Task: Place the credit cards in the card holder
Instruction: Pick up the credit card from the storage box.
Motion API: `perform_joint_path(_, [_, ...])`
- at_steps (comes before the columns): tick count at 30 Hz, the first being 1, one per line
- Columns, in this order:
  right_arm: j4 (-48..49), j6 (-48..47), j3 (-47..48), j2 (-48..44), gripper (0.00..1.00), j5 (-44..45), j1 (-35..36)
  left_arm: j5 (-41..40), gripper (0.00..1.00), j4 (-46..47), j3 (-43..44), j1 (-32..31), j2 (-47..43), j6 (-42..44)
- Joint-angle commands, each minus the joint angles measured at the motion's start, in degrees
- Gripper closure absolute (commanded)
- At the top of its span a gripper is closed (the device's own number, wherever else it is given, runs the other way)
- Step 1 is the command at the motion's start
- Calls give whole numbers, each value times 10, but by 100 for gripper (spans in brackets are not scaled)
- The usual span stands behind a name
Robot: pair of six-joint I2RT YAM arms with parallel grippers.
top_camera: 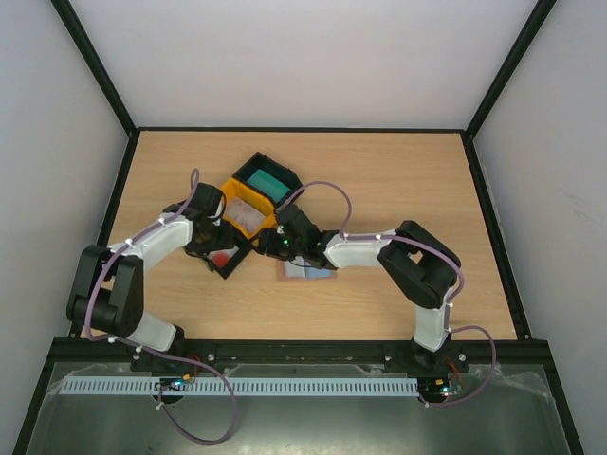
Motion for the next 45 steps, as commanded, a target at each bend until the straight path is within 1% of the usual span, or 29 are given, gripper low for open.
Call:
perform_joint_path(1, [-1,7,21,25,53,-5,9,17,49,-11,-2,11,27,14])
perform_joint_path(6, [-20,-1,43,47,56,-5,9,22,49,-3,2,14,38,9])
perform_joint_path(10, [-8,-1,52,61,56,-23,10,31,50,-3,5,14,51,2])
perform_joint_path(15, [5,-8,71,84,56,-59,9,38,54,-6,11,14,64,3])
perform_joint_path(20, [-11,-13,89,99,56,-54,9,55,59,-12,19,14,66,9])
perform_joint_path(22, [-20,-13,97,104,56,-49,9,85,61,-14,23,15,65,12])
perform_joint_path(27, [-22,-3,102,113,58,-45,9,139,63,-27,35,15,47,9])
perform_joint_path(37, [-24,7,95,108,60,-30,9,172,64,-51,26,15,2,-2])
perform_joint_path(45, [-20,14,77,97,61,-18,9,192,64,-57,0,14,-24,-12])
